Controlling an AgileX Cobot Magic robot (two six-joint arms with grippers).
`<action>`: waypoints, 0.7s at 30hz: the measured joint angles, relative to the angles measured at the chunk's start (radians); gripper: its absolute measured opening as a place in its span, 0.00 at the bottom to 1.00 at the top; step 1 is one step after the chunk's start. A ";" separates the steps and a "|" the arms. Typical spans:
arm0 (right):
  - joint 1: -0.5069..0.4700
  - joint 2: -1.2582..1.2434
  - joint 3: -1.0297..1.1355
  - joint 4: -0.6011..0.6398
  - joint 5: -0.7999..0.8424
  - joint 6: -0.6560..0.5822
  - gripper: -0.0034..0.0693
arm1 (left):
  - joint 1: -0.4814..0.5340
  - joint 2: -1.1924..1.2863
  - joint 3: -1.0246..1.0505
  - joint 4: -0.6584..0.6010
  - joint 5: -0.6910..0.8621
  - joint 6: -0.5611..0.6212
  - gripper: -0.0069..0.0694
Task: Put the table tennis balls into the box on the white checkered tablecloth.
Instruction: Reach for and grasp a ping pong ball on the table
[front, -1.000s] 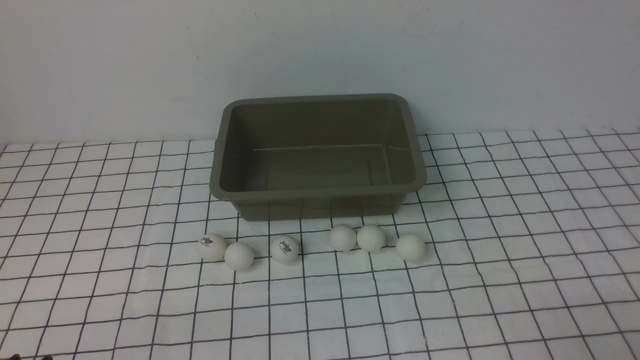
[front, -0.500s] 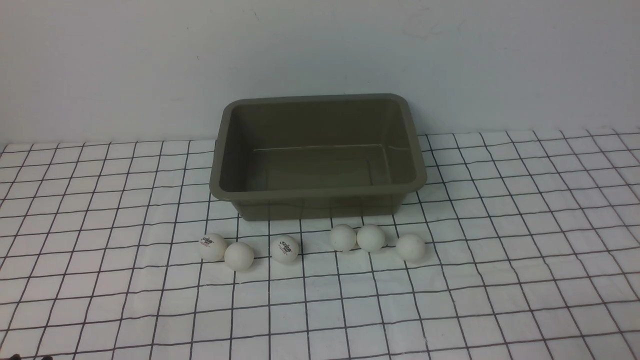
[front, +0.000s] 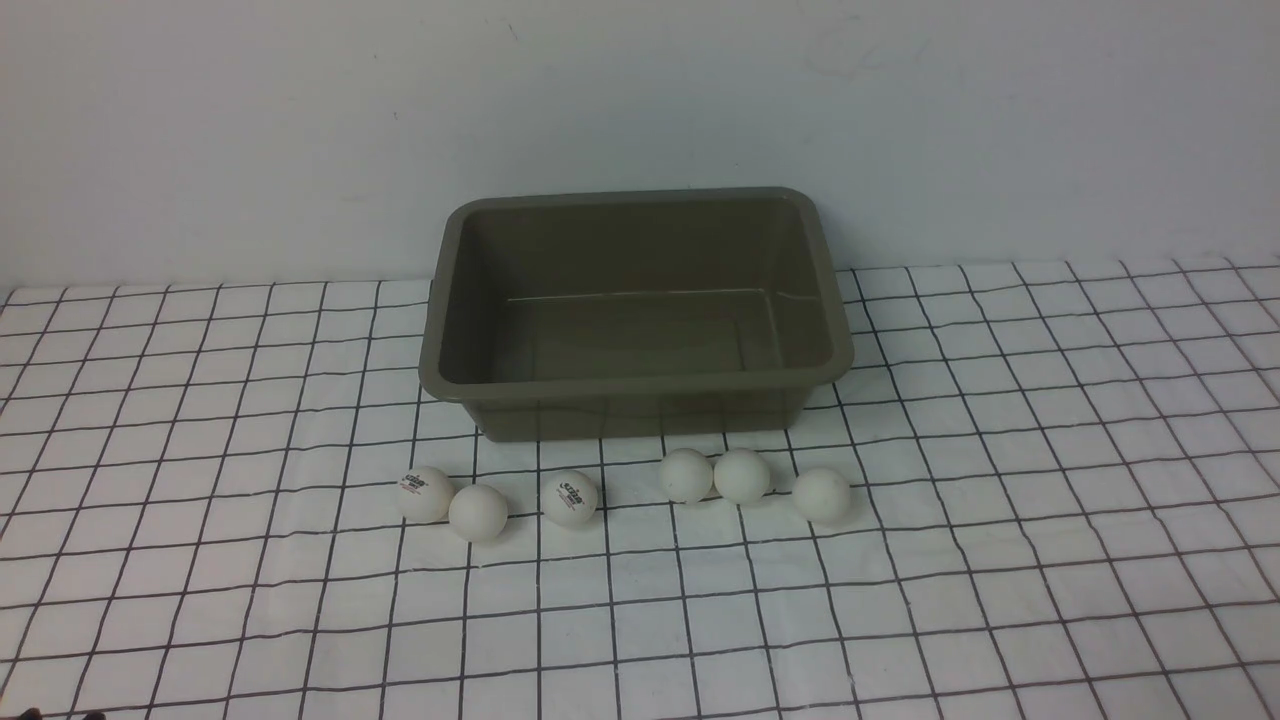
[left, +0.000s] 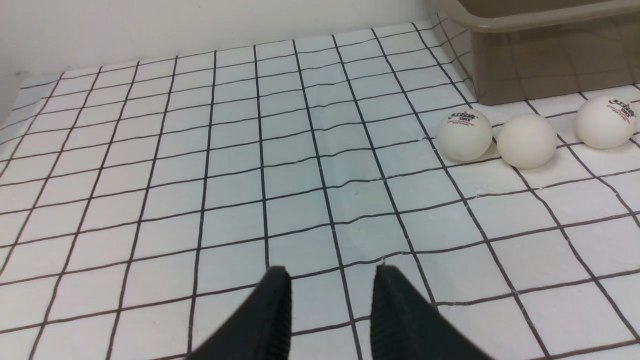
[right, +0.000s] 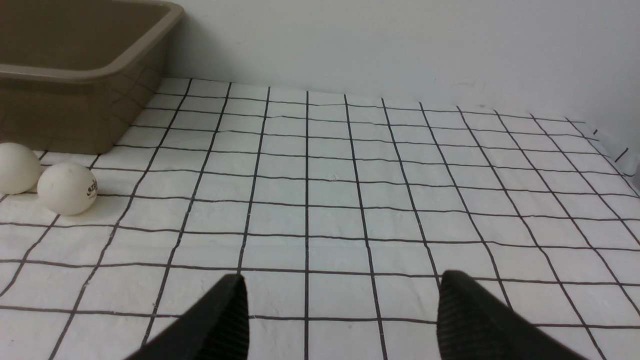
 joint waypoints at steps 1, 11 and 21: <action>0.000 0.000 0.001 0.012 -0.009 0.007 0.68 | 0.000 0.000 0.000 0.000 0.000 0.000 0.37; 0.000 0.000 -0.217 0.128 0.069 0.039 0.68 | 0.000 0.000 0.000 0.000 0.000 0.000 0.37; 0.000 0.078 -0.429 0.185 0.211 0.039 0.68 | 0.000 0.000 0.000 0.000 0.000 0.000 0.37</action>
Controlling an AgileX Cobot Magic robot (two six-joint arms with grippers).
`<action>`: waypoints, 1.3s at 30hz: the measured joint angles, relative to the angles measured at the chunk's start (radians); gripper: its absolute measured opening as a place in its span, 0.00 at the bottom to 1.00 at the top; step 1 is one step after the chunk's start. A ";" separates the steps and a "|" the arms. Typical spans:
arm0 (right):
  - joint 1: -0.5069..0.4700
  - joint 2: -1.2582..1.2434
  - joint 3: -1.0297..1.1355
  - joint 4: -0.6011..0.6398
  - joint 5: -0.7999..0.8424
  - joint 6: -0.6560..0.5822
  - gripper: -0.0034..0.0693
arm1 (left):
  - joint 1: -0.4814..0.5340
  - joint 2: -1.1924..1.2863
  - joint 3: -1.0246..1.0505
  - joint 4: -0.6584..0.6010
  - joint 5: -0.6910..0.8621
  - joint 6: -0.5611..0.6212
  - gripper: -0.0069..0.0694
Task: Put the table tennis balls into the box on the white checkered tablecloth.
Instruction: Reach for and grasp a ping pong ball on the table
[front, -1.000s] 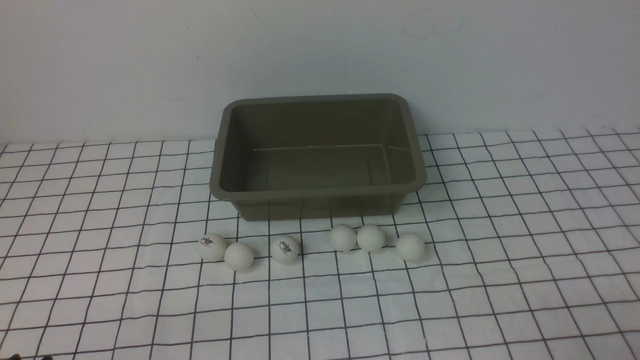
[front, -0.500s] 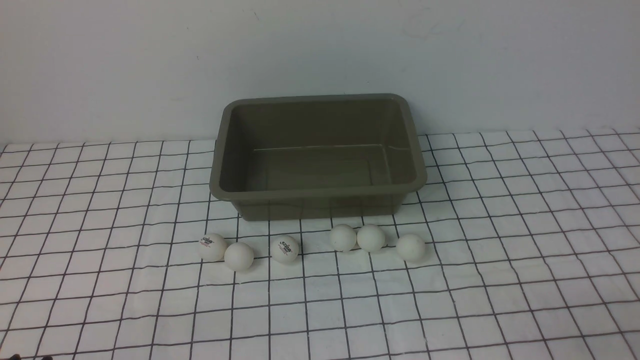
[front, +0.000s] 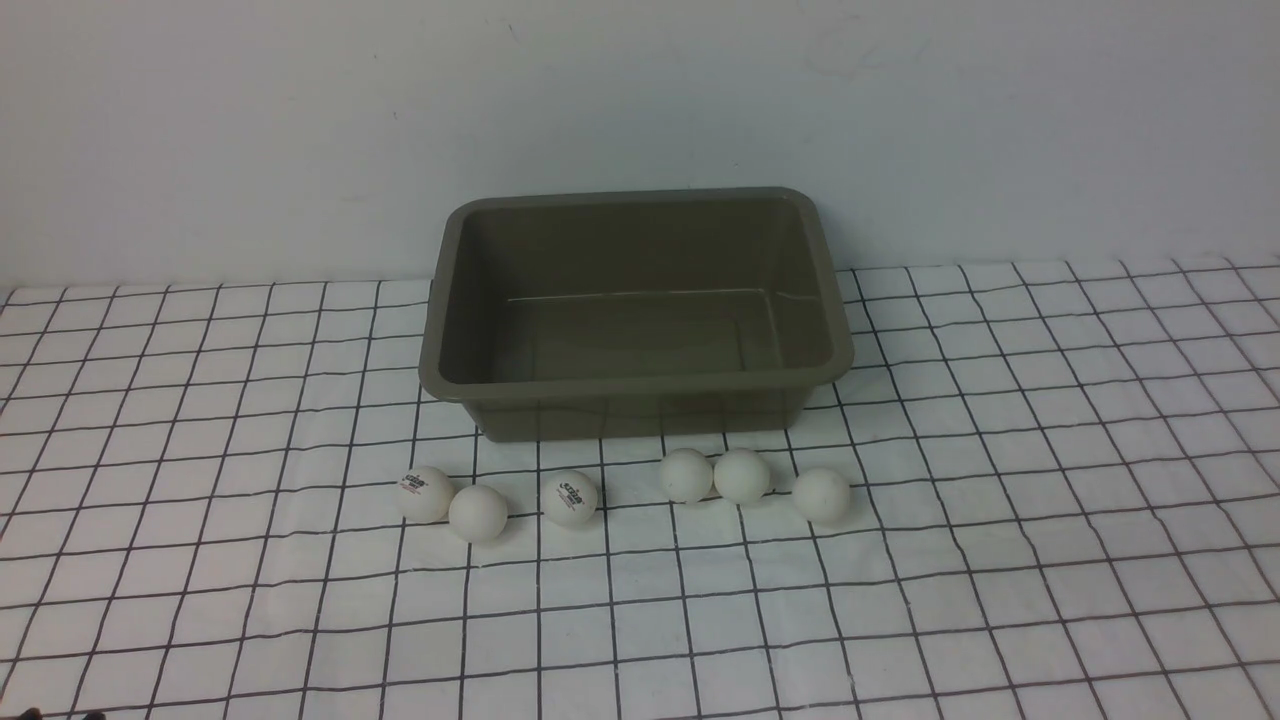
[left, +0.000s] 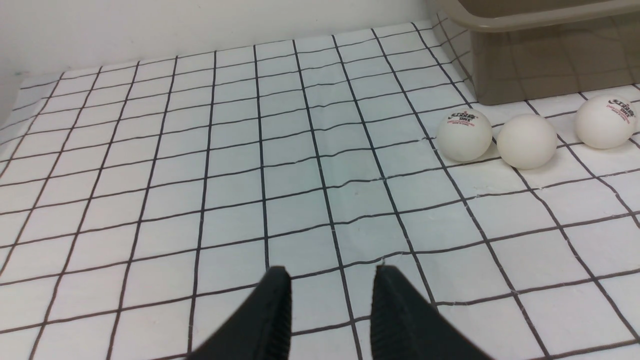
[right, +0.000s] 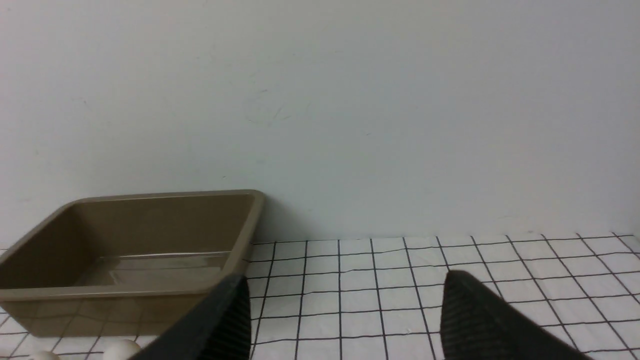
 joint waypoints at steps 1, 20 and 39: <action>0.000 0.002 -0.002 0.016 0.006 0.000 0.68 | 0.000 0.000 0.000 0.000 0.000 0.000 0.37; 0.000 0.002 -0.002 0.056 0.036 0.003 0.68 | 0.000 0.000 0.000 0.026 0.000 0.000 0.37; 0.000 0.002 -0.002 0.094 0.070 -0.020 0.68 | 0.000 0.000 0.001 -0.413 -0.115 -0.045 0.37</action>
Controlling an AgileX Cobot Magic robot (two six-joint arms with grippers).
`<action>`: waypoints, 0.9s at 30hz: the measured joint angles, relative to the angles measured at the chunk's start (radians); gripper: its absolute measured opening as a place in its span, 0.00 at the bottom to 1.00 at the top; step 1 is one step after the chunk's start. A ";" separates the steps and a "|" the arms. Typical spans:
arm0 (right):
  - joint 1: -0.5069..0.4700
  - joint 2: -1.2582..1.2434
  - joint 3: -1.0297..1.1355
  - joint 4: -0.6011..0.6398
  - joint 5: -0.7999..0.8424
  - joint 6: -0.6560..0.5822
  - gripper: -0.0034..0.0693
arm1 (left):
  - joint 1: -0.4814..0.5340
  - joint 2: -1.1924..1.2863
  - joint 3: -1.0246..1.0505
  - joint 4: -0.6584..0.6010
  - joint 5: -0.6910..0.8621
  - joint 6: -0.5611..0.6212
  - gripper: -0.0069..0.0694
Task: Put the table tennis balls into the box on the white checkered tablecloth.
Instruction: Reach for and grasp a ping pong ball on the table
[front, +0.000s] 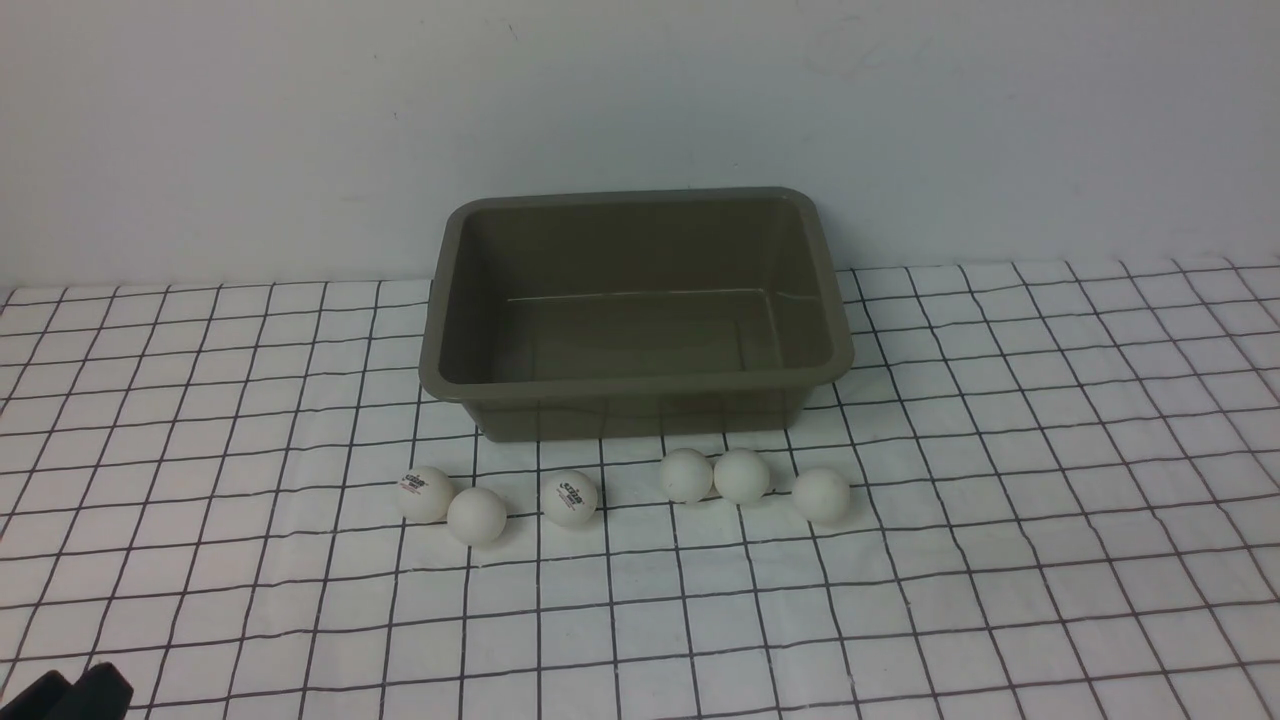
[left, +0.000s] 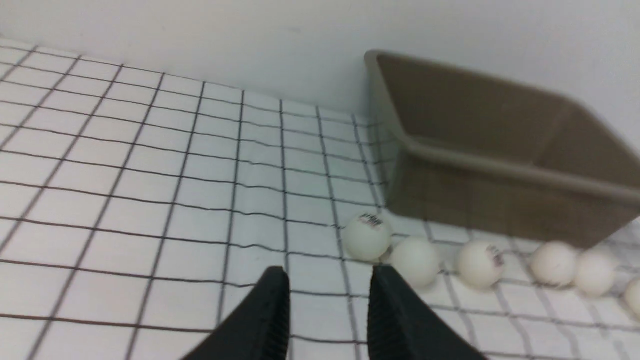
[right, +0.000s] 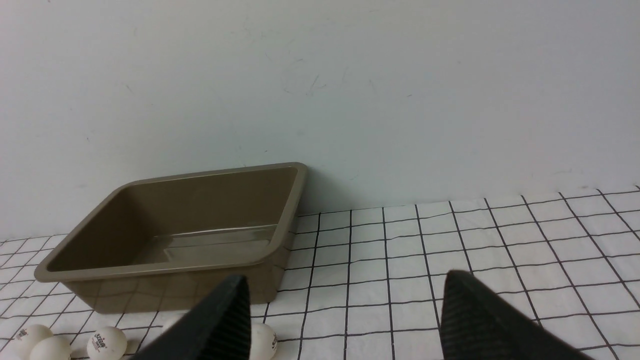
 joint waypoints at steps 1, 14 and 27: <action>0.000 0.000 0.000 0.000 0.005 0.000 0.68 | 0.000 0.000 0.000 -0.052 -0.007 0.000 0.37; 0.000 0.000 0.000 0.000 0.017 0.000 0.68 | 0.000 0.000 0.000 -0.415 -0.068 0.000 0.37; 0.000 0.000 0.002 0.000 0.020 0.000 0.68 | 0.000 0.000 0.000 -0.467 -0.102 0.004 0.37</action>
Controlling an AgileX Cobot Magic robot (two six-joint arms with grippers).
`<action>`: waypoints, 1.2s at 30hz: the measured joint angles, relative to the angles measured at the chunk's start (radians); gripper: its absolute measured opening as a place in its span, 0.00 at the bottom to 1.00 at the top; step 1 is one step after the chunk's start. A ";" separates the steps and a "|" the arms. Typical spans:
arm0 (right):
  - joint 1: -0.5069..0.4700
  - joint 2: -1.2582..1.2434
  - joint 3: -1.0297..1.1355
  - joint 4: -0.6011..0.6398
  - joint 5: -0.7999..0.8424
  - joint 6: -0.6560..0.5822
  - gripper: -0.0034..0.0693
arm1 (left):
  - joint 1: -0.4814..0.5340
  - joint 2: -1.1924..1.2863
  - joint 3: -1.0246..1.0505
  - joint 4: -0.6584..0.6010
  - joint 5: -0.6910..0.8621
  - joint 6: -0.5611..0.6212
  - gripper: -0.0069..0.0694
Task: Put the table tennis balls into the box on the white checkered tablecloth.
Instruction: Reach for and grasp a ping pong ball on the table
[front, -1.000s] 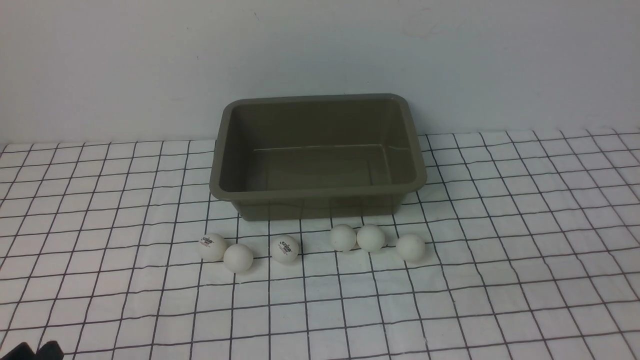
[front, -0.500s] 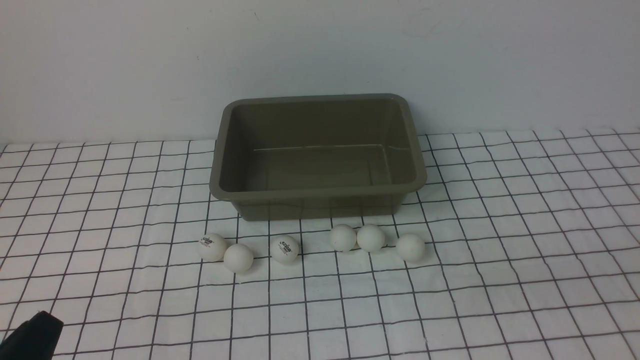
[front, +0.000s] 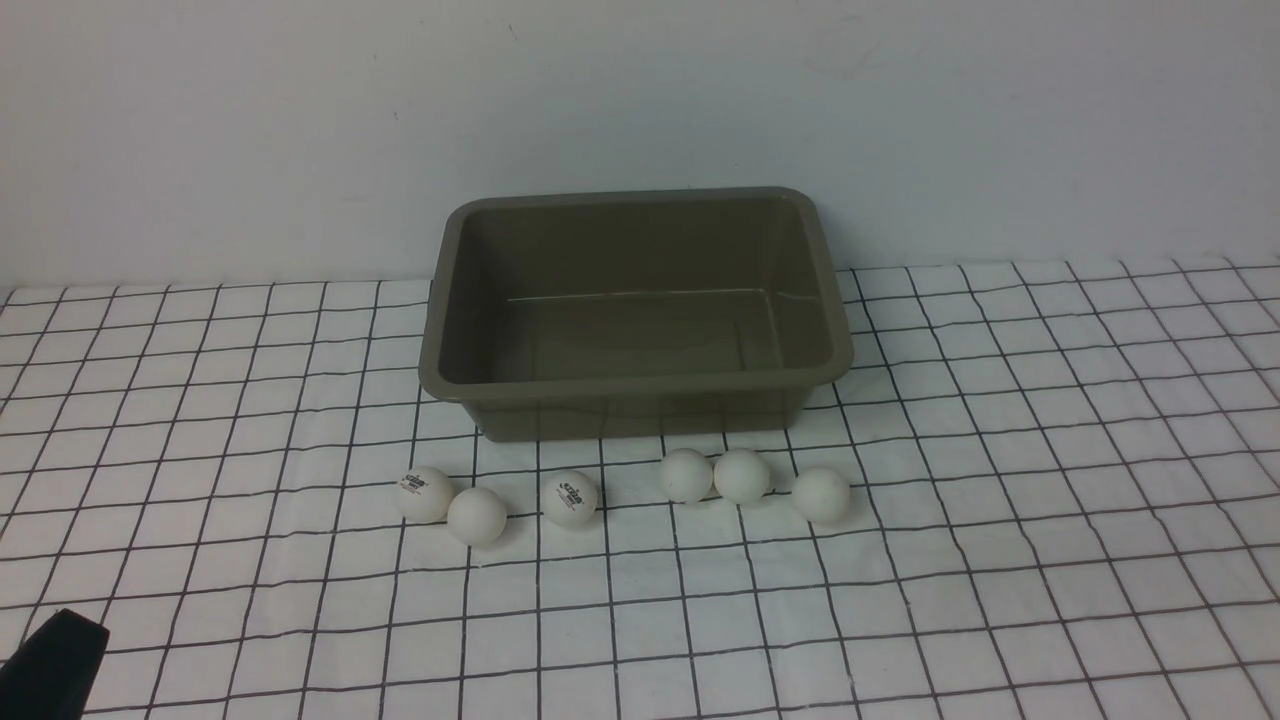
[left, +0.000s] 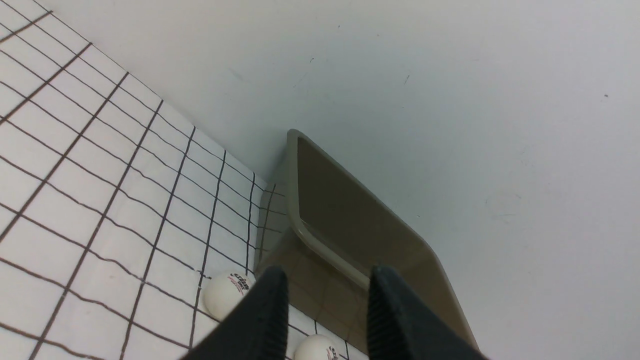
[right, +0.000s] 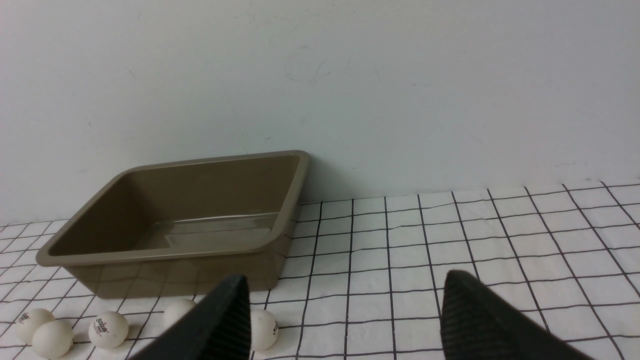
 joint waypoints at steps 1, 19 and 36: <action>0.000 0.000 0.000 0.000 0.002 0.000 0.68 | 0.000 0.000 0.000 -0.001 -0.001 0.015 0.37; 0.000 0.024 0.000 0.270 0.050 -0.322 0.68 | 0.000 0.048 -0.257 0.005 0.339 0.523 0.57; 0.000 0.358 -0.020 0.492 0.101 -0.752 0.68 | 0.000 0.560 -0.497 0.405 0.406 0.509 0.57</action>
